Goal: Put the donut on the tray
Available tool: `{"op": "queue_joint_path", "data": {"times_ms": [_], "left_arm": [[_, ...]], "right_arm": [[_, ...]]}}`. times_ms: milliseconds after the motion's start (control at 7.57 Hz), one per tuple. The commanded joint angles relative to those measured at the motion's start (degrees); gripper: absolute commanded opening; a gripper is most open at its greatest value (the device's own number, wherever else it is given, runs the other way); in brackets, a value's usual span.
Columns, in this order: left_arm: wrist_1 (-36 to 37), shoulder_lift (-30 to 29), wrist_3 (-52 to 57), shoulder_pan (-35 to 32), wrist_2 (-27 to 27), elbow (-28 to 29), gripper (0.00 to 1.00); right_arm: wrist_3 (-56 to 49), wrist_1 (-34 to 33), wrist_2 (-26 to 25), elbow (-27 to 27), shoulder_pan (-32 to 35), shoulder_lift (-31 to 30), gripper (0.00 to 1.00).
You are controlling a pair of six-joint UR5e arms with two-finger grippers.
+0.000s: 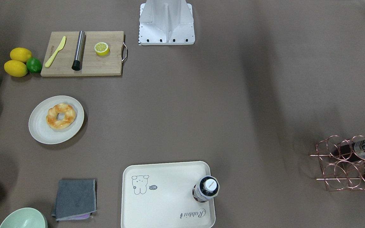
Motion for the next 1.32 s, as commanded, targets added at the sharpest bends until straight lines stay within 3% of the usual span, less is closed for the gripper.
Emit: {"op": "queue_joint_path", "data": {"times_ms": [0, 396, 1189], "left_arm": [[0.0, 0.1, 0.0, 0.0, 0.0, 0.0, 0.99], [0.0, 0.1, 0.0, 0.0, 0.0, 0.0, 0.99], [0.0, 0.1, 0.0, 0.0, 0.0, 0.0, 0.99]], "right_arm": [[0.0, 0.0, 0.0, 0.1, 0.0, -0.2, 1.00], [0.0, 0.0, 3.2, 0.4, 0.1, -0.9, 1.00], [0.7, -0.1, 2.3, -0.1, 4.8, -2.4, 1.00]]}}
